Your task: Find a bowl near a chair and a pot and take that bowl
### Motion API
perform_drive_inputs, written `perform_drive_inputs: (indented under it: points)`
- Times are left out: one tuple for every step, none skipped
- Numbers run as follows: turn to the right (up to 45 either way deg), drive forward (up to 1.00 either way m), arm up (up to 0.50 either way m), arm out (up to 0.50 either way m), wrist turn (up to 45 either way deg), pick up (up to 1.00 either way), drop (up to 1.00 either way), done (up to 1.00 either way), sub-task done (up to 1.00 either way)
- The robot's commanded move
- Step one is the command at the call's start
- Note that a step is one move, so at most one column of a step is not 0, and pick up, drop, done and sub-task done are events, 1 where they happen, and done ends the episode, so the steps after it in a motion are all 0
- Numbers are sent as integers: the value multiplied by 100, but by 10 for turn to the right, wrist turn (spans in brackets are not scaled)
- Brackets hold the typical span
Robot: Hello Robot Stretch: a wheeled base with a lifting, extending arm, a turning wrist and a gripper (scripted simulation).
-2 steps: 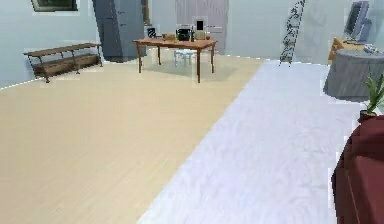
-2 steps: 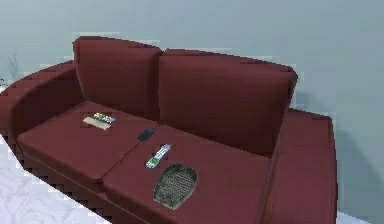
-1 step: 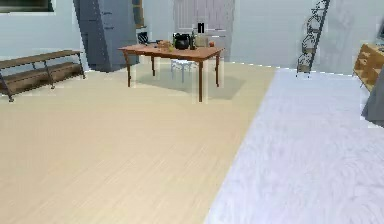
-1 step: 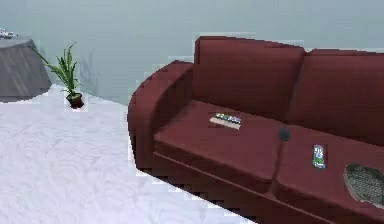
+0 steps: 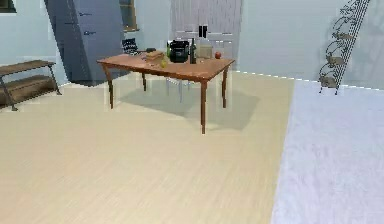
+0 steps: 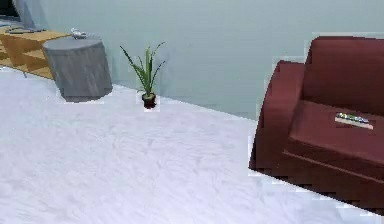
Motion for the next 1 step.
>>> perform_drive_inputs:
  points:
    - [0,100,0,0,0,0,0,0,0]
